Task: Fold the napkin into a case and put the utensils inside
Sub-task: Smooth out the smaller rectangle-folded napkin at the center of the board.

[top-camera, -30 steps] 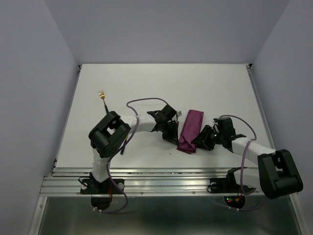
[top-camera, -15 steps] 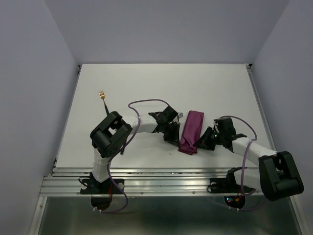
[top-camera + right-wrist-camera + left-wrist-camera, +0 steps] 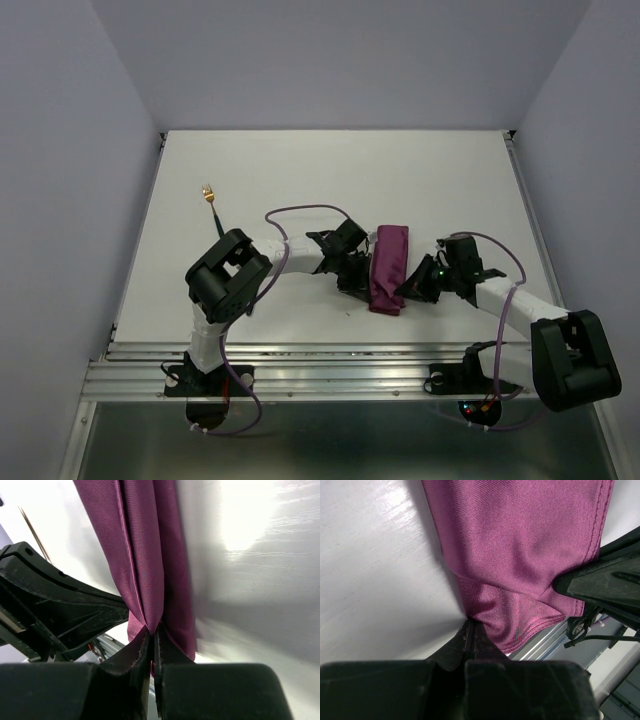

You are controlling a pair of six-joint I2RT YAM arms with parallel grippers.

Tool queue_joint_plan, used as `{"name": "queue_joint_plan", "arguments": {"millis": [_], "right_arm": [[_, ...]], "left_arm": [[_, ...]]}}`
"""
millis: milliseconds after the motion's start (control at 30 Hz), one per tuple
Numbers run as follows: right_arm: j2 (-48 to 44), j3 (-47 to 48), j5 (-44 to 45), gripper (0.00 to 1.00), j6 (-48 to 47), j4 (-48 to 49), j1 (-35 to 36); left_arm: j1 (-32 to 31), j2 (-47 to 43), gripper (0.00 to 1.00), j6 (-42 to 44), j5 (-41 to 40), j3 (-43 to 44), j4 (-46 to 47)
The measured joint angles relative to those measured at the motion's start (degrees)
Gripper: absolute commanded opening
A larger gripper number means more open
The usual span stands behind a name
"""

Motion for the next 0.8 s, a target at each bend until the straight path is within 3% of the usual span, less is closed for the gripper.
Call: {"name": "queue_joint_plan", "arguments": {"millis": [567,800], "right_arm": [[0.09,1.73,-0.68,0.08,-0.24,-1.38,0.0],[5.95,0.76,1.81,0.1,-1.16,-2.73,-0.07]], "left_arm": [[0.0,0.0,0.0,-0.04,-0.55,0.0,0.07],[0.0,0.0,0.0,-0.09,-0.72,0.0,0.15]]}}
